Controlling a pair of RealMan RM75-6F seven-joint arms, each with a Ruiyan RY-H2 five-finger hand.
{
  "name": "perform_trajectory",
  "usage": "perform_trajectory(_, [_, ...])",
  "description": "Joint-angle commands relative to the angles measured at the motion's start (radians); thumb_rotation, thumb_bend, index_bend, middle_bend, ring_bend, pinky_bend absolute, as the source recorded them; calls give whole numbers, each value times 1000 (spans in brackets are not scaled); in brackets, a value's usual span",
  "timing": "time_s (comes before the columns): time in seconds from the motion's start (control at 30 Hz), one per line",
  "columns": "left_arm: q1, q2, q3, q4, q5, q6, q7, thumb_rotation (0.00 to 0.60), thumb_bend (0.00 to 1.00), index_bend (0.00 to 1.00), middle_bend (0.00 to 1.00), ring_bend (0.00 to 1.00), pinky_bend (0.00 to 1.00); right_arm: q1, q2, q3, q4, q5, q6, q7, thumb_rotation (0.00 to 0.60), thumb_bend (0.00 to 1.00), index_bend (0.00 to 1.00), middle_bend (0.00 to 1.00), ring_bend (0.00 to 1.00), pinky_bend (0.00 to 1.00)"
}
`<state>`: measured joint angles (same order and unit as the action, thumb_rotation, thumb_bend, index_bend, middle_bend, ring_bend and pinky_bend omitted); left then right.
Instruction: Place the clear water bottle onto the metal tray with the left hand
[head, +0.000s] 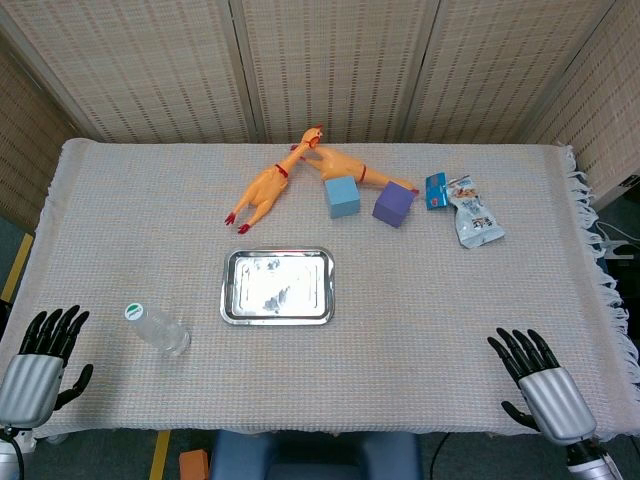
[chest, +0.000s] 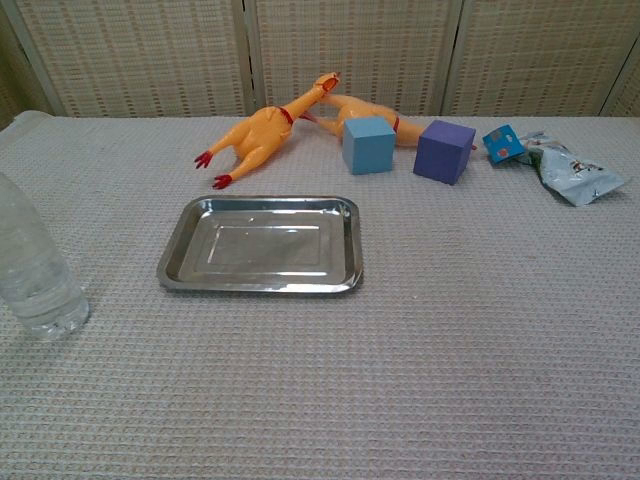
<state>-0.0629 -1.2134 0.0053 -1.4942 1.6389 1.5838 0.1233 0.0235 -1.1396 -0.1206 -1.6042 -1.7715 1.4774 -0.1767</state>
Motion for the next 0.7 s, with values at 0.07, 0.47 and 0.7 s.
perform_trajectory(0.07, [1,0,1,0,1,1,-1,600,374,0,0,0,0,0,-2,-2,1,-1,-4,-4,600,90,0,0,0,0])
perform_trajectory(0.47, [10,-79,-36,99,16,131,-492,600,370,0,0,0,78,4,-2,1,3,-13,10,12,600,90,0,0,0,0])
perform_trajectory(0.7, [12,-89,-6,116,-62,31,-972,600,369,0,0,0,81,-13,-12,0,71,-129,168,132,600,90,0,0,0,0])
